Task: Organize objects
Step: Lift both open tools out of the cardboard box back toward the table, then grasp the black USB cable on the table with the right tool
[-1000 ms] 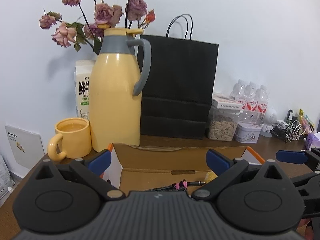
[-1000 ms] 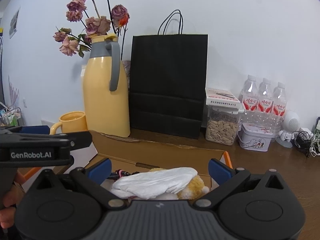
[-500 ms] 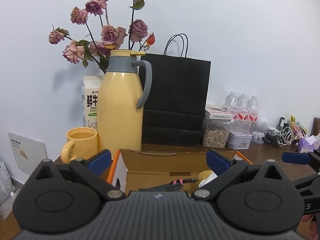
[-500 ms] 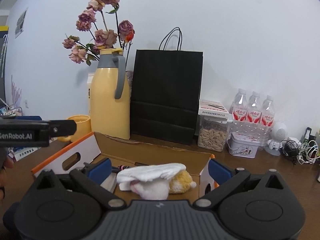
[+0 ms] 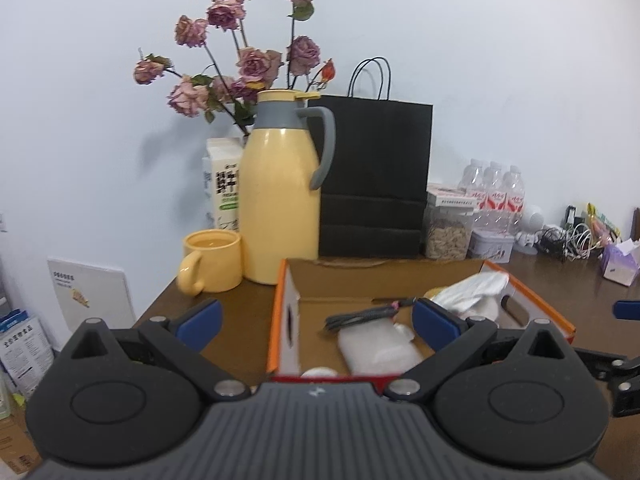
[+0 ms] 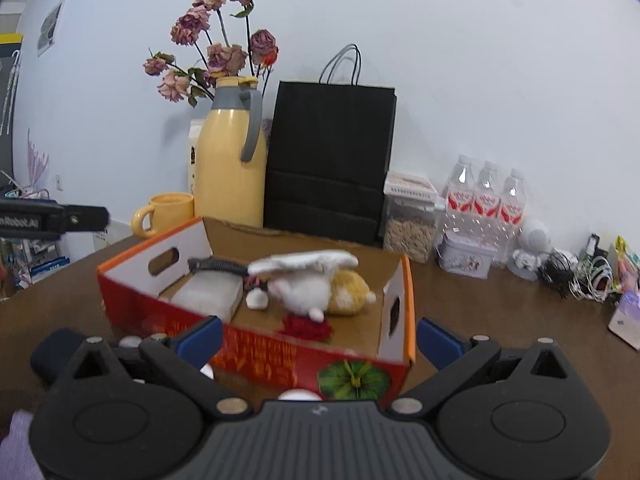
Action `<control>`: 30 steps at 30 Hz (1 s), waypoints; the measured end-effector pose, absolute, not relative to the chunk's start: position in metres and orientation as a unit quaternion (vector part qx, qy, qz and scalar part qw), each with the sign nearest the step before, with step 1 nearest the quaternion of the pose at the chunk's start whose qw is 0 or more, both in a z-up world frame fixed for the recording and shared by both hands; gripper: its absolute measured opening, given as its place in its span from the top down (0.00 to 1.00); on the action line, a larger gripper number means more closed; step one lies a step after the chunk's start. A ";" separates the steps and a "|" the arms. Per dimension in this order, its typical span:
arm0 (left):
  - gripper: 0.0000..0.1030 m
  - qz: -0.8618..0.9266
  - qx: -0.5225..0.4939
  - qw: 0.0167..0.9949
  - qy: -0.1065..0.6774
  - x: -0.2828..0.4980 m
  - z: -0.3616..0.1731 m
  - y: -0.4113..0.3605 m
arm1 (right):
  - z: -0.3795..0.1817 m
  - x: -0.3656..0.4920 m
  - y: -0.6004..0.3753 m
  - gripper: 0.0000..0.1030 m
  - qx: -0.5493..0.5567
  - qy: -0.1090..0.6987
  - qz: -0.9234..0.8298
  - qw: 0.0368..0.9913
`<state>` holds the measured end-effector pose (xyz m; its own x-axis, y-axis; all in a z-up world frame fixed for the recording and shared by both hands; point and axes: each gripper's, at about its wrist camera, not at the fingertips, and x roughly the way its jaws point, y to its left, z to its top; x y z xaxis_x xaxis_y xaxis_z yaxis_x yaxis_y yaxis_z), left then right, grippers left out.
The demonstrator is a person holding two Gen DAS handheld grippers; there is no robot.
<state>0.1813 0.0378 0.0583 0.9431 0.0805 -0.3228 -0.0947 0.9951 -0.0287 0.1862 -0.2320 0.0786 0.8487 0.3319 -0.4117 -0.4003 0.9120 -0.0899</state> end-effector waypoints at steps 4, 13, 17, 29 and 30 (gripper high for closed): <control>0.00 0.060 -0.019 0.983 0.172 0.165 0.052 0.048 | 0.069 0.170 -0.243 0.00 -0.083 0.213 0.183 0.956; 0.00 0.084 -0.026 0.975 0.203 0.134 0.033 0.070 | 0.045 0.147 -0.264 0.00 -0.077 0.250 0.169 0.950; 0.00 0.092 -0.030 0.970 0.221 0.123 0.021 0.079 | 0.033 0.141 -0.270 0.00 -0.077 0.272 0.172 0.944; 0.00 0.099 -0.034 0.964 0.243 0.108 0.007 0.089 | 0.006 0.167 -0.285 0.00 -0.047 0.310 0.141 0.939; 0.00 0.099 -0.034 0.964 0.243 0.108 0.007 0.090 | 0.006 0.172 -0.286 0.00 -0.044 0.311 0.140 0.939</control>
<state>0.1081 0.0898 0.0068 0.8620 0.1751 -0.4758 -0.2086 0.9778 -0.0180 0.1716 -0.2857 0.0058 0.7678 0.2354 -0.5959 -0.2902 0.9570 0.0042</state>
